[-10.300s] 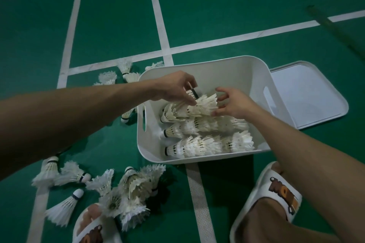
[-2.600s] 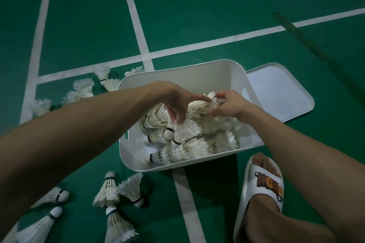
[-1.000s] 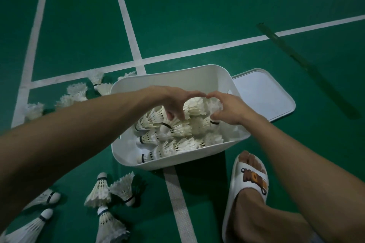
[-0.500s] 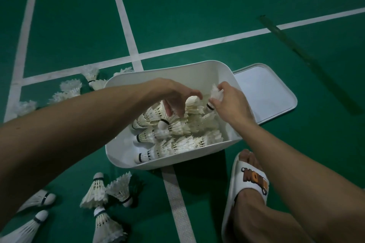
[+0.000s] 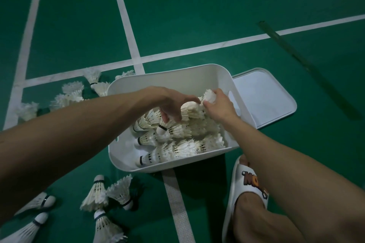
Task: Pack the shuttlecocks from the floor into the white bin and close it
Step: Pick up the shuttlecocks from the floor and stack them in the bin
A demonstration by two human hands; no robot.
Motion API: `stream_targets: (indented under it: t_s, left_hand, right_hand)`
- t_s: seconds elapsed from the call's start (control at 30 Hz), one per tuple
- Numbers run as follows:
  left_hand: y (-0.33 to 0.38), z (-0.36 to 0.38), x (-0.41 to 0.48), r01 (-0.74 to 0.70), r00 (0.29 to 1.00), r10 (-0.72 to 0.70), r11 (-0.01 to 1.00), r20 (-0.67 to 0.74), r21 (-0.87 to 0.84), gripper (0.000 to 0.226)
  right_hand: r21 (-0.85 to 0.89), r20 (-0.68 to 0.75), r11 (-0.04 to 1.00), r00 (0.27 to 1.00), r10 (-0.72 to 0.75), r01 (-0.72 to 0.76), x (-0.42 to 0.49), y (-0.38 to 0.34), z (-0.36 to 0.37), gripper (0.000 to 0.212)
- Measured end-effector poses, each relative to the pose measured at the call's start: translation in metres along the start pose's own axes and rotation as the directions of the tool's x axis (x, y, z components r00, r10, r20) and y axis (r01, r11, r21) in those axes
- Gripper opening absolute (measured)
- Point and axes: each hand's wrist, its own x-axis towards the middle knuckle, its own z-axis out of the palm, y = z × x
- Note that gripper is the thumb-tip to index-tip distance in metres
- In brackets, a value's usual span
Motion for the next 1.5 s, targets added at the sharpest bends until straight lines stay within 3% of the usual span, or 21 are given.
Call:
stream_targets:
  t_s: [0.13,0.27,0.5,0.6,0.7,0.87,1.27,1.43,1.5]
  left_hand:
    - [-0.001,0.002,-0.001,-0.023,1.0,0.023,0.999,0.0,-0.027,0.101]
    - [0.0,-0.002,0.0,-0.062,0.998,0.062,0.997,-0.011,-0.042,0.1]
    - [-0.007,0.002,-0.001,-0.025,1.0,0.025,1.0,0.004,-0.01,0.086]
    - [-0.005,0.002,0.0,-0.034,0.999,0.034,0.999,-0.001,-0.024,0.086]
    - [-0.003,0.002,0.003,-0.03,1.0,0.03,0.999,-0.003,-0.016,0.086]
    - [-0.004,0.004,0.002,-0.03,1.0,0.03,0.999,-0.006,-0.012,0.087]
    - [-0.009,0.002,-0.004,-0.042,0.999,0.042,0.999,-0.014,-0.009,0.084]
    - [-0.008,-0.007,-0.022,-0.088,0.992,0.088,0.996,-0.087,0.005,0.076]
    - [-0.01,-0.01,-0.028,-0.116,0.982,0.125,0.991,-0.145,0.07,0.07]
  right_hand:
    - [0.135,0.09,0.98,0.987,0.134,-0.145,0.009,0.008,-0.002,0.028]
    - [0.051,-0.031,0.99,0.991,0.13,-0.128,0.01,0.009,-0.001,0.019]
    - [0.039,0.097,0.998,0.994,-0.042,0.039,0.01,0.008,-0.003,0.059]
    - [-0.02,0.187,0.996,0.979,-0.079,0.084,0.01,0.01,-0.006,0.056]
    - [-0.013,0.097,0.995,0.991,-0.093,0.095,0.008,0.007,-0.01,0.058]
    - [-0.081,0.067,0.994,0.995,-0.071,0.077,0.01,0.005,-0.012,0.026]
    - [-0.018,0.246,1.0,0.969,-0.004,0.009,0.015,0.003,-0.014,0.052]
    - [-0.107,0.207,0.994,0.977,0.041,-0.019,0.006,-0.005,-0.025,0.068]
    - [-0.257,0.156,0.965,0.988,-0.014,0.055,0.0,-0.008,-0.027,0.069]
